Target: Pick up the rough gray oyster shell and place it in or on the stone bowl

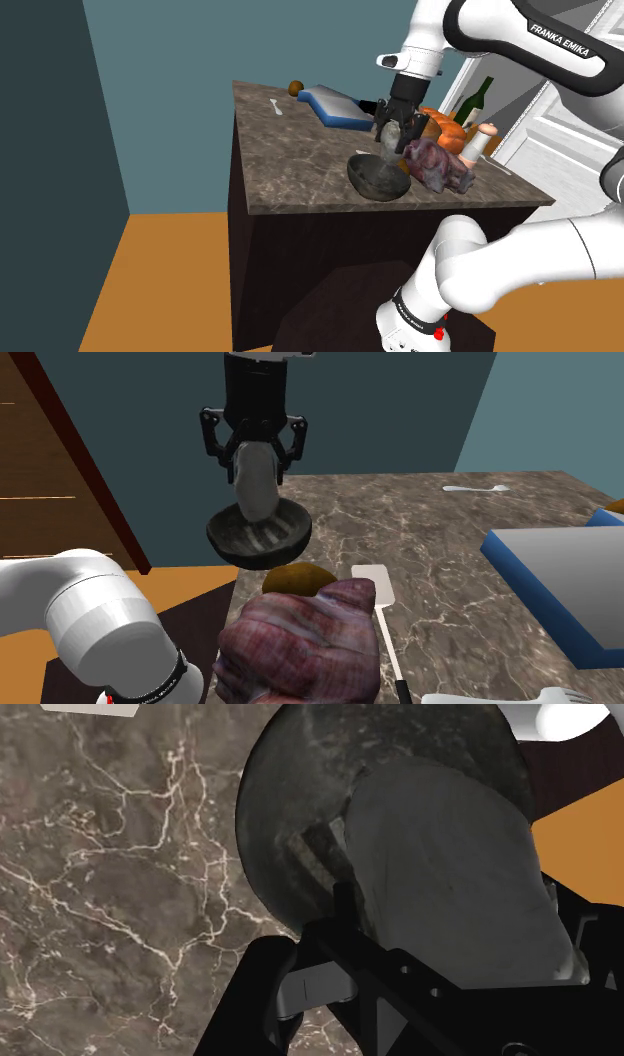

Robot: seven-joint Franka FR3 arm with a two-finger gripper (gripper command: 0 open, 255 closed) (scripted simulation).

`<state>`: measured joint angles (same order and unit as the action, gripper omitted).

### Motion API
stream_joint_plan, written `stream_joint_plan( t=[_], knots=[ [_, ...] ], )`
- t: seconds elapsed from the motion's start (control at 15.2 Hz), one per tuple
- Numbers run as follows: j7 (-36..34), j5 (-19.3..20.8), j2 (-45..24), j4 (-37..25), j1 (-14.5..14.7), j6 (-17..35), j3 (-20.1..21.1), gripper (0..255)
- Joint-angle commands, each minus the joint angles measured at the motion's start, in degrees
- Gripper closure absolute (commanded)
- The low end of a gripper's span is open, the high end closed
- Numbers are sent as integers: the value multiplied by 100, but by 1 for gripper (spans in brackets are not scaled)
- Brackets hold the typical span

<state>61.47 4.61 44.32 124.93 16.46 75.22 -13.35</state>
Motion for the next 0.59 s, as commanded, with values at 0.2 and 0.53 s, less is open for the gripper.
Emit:
stream_joint_plan(
  t=[0.2, 0.53],
  knots=[
    [1, 43, 162, 490, -32, 329, -25, 255],
    [7, 83, 275, 898, -59, 625, -57, 255]
  ],
)
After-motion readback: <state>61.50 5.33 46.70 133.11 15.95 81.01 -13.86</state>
